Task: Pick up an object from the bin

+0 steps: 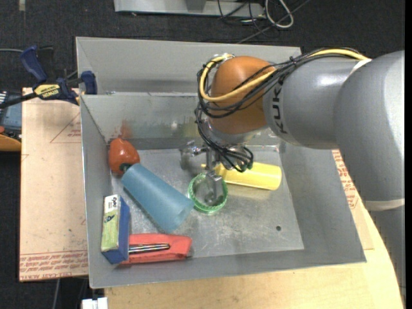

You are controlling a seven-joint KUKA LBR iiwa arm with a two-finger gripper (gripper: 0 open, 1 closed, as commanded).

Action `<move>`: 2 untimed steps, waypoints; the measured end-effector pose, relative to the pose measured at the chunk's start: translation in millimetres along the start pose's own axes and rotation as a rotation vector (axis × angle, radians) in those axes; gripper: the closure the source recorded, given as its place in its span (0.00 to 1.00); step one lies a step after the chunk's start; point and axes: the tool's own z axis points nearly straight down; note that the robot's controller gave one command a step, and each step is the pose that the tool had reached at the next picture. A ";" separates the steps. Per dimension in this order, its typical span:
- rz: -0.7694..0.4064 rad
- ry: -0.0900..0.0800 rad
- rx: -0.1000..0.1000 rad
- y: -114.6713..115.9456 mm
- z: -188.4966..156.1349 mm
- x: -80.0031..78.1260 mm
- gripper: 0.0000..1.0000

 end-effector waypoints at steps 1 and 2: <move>-0.237 -0.017 0.008 -7.8 5.3 46.5 0.00; -0.274 -0.013 0.005 -75.8 4.4 71.8 1.00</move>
Offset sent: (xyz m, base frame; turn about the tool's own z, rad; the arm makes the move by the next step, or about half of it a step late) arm -0.0315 -0.1000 -0.0058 -0.2793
